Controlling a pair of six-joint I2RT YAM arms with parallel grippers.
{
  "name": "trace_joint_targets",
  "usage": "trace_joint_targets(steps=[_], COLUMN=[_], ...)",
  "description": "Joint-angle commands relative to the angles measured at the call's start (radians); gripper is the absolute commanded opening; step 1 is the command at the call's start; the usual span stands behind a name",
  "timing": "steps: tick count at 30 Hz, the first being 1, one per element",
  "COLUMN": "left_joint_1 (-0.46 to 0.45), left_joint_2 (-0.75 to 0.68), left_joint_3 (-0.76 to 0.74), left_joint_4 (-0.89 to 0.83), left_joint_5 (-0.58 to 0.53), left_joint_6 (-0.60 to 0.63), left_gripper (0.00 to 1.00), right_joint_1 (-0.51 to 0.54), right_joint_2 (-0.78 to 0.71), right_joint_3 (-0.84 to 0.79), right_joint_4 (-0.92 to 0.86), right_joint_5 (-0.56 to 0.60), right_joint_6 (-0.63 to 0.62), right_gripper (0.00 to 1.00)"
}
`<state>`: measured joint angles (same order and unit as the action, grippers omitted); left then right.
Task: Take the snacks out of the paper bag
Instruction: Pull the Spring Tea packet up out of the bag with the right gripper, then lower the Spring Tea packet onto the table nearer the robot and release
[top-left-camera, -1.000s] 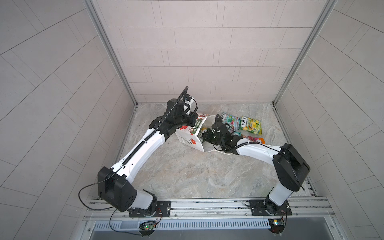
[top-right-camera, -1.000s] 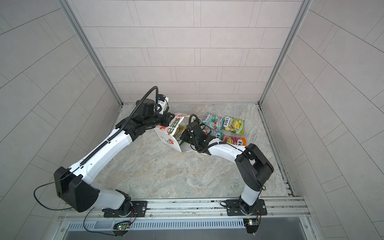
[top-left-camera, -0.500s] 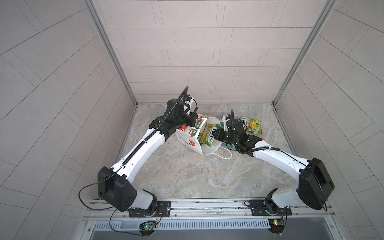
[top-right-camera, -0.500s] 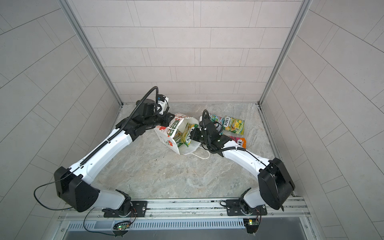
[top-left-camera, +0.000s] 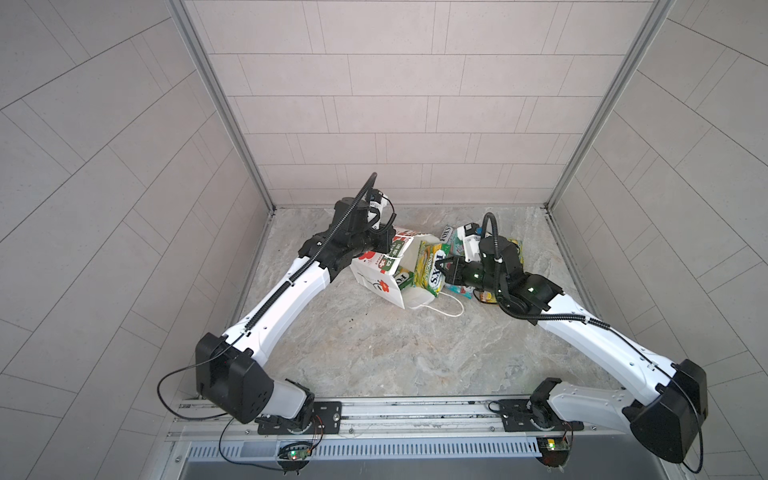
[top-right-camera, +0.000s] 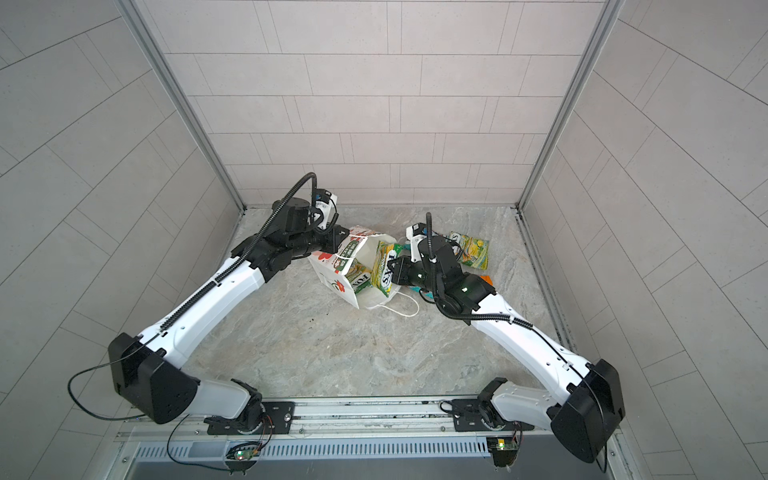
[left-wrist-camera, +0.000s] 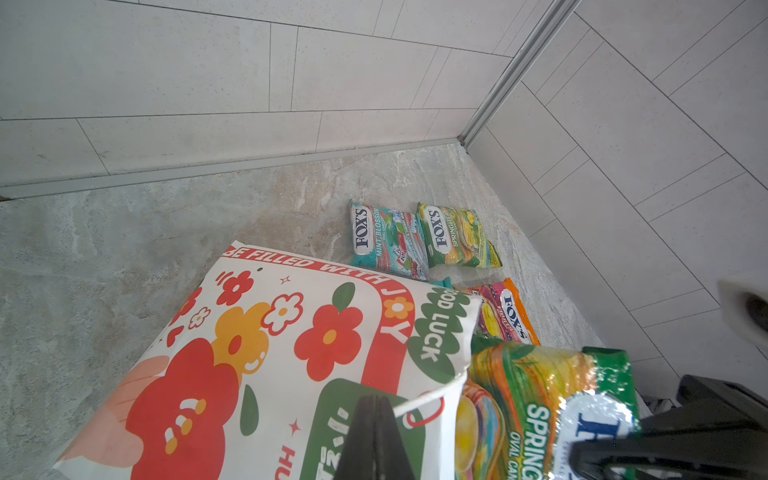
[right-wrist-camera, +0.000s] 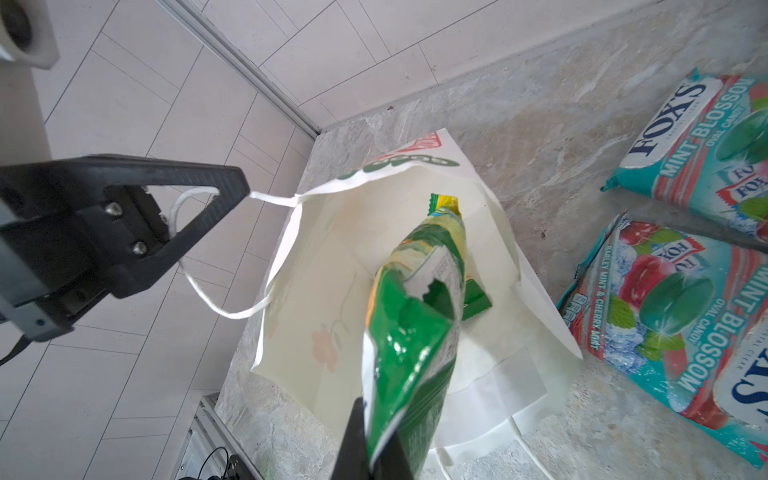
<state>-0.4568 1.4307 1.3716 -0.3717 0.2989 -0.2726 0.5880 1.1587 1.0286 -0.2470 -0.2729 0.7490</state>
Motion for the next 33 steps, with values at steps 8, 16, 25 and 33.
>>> trace_joint_targets(steps=[8,16,25,33], left_joint_1=[0.0,0.001,0.0,0.0], left_joint_2=[0.0,0.0,-0.002,-0.004], left_joint_3=[0.014,0.015,0.015,0.013], left_joint_4=[-0.01,-0.01,-0.01,-0.006], left_joint_5=[0.002,0.036,0.044,0.049], left_joint_6=[0.0,0.007,0.009,0.01], left_gripper=[0.0,0.0,0.0,0.0], right_joint_1=[-0.062,-0.181,-0.255,-0.255], right_joint_2=[-0.173,-0.274,-0.319,-0.324], right_joint_3=[0.068,0.053,-0.053,-0.235], right_joint_4=[-0.161,-0.358,-0.476,-0.357], right_joint_5=[0.038,0.147,0.16,-0.023], right_joint_6=[-0.099,-0.165,-0.171,-0.098], right_gripper=[0.0,0.0,0.0,0.0])
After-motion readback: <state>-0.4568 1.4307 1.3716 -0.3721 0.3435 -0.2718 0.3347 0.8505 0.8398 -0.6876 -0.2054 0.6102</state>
